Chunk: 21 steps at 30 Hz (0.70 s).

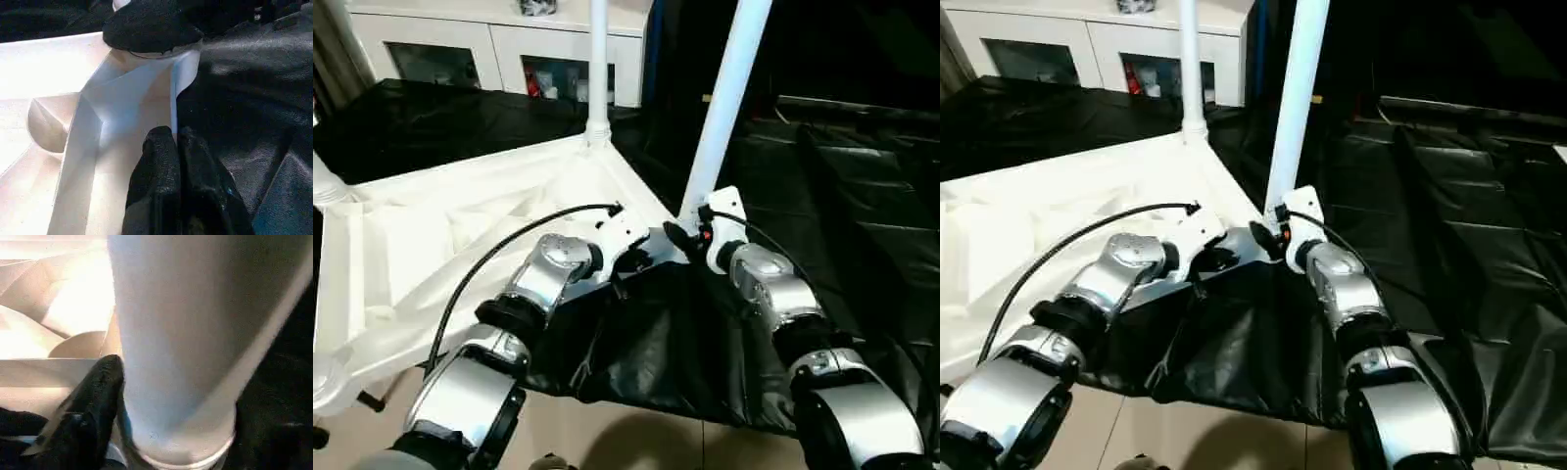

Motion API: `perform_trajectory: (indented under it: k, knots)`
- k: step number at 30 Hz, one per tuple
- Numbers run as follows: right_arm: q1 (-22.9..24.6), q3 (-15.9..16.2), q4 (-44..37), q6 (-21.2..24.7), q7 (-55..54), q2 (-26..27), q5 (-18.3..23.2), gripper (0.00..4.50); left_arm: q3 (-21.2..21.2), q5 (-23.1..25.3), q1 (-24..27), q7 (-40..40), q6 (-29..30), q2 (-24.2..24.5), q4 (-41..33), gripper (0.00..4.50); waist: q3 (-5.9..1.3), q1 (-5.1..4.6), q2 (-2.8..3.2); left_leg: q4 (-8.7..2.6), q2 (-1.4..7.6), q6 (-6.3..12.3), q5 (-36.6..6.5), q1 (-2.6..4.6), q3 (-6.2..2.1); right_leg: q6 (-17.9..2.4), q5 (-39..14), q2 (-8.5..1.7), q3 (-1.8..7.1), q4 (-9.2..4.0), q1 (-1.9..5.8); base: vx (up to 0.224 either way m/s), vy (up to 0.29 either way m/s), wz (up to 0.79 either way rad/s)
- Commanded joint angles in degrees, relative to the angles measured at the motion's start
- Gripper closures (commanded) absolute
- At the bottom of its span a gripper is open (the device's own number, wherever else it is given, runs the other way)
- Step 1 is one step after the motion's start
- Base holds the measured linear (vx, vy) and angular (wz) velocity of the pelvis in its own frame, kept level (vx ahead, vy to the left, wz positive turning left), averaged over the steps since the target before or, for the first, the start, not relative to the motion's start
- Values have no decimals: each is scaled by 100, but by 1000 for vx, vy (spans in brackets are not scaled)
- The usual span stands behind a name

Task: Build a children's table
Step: Rotate leg to tighten

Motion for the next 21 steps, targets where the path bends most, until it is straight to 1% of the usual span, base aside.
perform_trajectory:
  k: [1, 3, 4, 5, 6, 7, 8, 9, 10, 12, 13, 14, 15, 16, 17, 19, 20, 21]
  knots:
    - [39, 210, 354, 146, 363, 322, 22, 76, -107, 4, -182, 40, -298, -182, -41, 450, -370, -18, 7, -425, 236, 173, -983, 27, -80, -1259, -864, -529, 302, -426, 290, 0, 0, 0]
    - [7, 252, 409, -15, 426, 259, -57, 63, -116, 7, -158, -33, -401, -120, -17, 450, -366, -29, 12, -432, 236, 156, -1098, 30, -81, -1244, -1053, -537, 304, -445, 286, 0, 0, 0]
    - [32, 322, 364, -140, 622, 158, -113, 56, -105, -32, -94, -237, -485, -32, -57, 450, -366, -33, 13, -432, 239, 154, -1132, 23, -83, -1234, -1104, -547, 307, -454, 290, 0, 0, 0]
    - [54, 346, 331, -196, 753, 117, -121, 56, -112, -54, -55, -369, -583, 12, -94, 450, -372, -34, 40, -430, 241, 150, -1103, 20, -90, -1237, -1058, -546, 307, -441, 294, 0, 0, 0]
    - [58, 351, 324, -206, 777, 109, -123, 56, -113, -58, -48, -393, -601, 20, -101, 450, -378, -38, 27, -427, 241, 171, -1071, 13, -84, -1242, -980, -541, 307, -440, 299, 0, 0, 0]
    - [127, 400, 203, -264, 1118, 26, -94, 56, -123, -120, 33, -658, -733, 104, -188, 450, -388, -38, 29, -418, 243, 205, -969, 7, -84, -1282, -763, -534, 305, -414, 308, 0, 0, 0]
    - [236, 497, 19, -337, 1508, -90, -84, 56, -142, -175, 121, -919, -886, 203, -281, 450, -389, -38, 56, -411, 242, 222, -927, 2, -83, -1314, -649, -530, 305, -399, 309, 0, 0, 0]
    - [312, 569, -105, -387, 1742, -165, -82, 56, -165, -210, 177, -1092, -1034, 262, -343, 450, -396, -21, 44, -396, 242, 301, -835, -13, -75, -1358, -402, -526, 299, -382, 335, 0, 0, 0]
    - [413, 660, -268, -412, 2033, -265, -73, 56, -184, -246, 232, -1267, -1043, 331, -419, 450, -416, -5, 37, -378, 256, 413, -624, -17, -63, -1467, 30, -514, 290, -322, 337, 0, 0, 0]
    - [615, 843, -554, -521, 2587, -485, -75, 56, -226, -327, 327, -1633, -1116, 472, -552, 450, -418, 15, 25, -365, 257, 491, -579, -28, -60, -1486, 127, -513, 280, -310, 349, 0, 0, 0]
    - [662, 886, -613, -552, 2719, -540, -79, 56, -230, -351, 349, -1714, -1121, 505, -581, 450, -411, 35, 33, -363, 264, 555, -595, -24, -54, -1487, 57, -524, 275, -320, 337, 0, 0, 0]
    - [733, 952, -698, -604, 2927, -630, -88, 56, -229, -389, 381, -1836, -1123, 554, -624, 450, -401, 43, 43, -374, 284, 533, -706, -8, -51, -1486, -163, -529, 273, -342, 311, 0, 0, 0]
    - [779, 995, -747, -645, 3077, -695, -98, 56, -223, -419, 404, -1928, -1143, 588, -651, 450, -393, 40, 40, -377, 285, 512, -773, -4, -45, -1483, -293, -530, 277, -358, 304, 0, 0, 0]
    - [839, 1045, -819, -676, 3279, -780, -93, 56, -210, -481, 439, -2082, -1173, 629, -696, 450, -381, 53, 43, -386, 287, 454, -890, 4, -47, -1454, -540, -537, 280, -387, 301, 0, 0, 0]
    - [944, 1131, -971, -714, 3639, -922, -67, 56, -206, -561, 512, -2366, -1105, 729, -802, 450, -376, 61, 47, -399, 300, 399, -983, 14, -53, -1432, -695, -536, 282, -396, 298, 0, 0, 0]
    - [1010, 1183, -1111, -676, 3923, -1014, -15, 56, -241, -575, 573, -2576, -1154, 836, -873, 450, -368, 56, 43, -416, 297, 369, -1076, 6, -59, -1382, -845, -523, 286, -402, 293, 0, 0, 0]
    - [1022, 1202, -1152, -676, 3991, -1038, -8, 72, -251, -573, 585, -2627, -1173, 868, -883, 450, -365, 56, 39, -418, 299, 359, -1095, 15, -56, -1372, -883, -527, 288, -412, 283, 0, 0, 0]
    - [1045, 1215, -1235, -621, 4121, -1072, 38, 81, -280, -596, 628, -2789, -1196, 935, -927, 450, -364, 51, 14, -419, 296, 352, -1091, 12, -55, -1360, -923, -531, 288, -416, 287, 0, 0, 0]
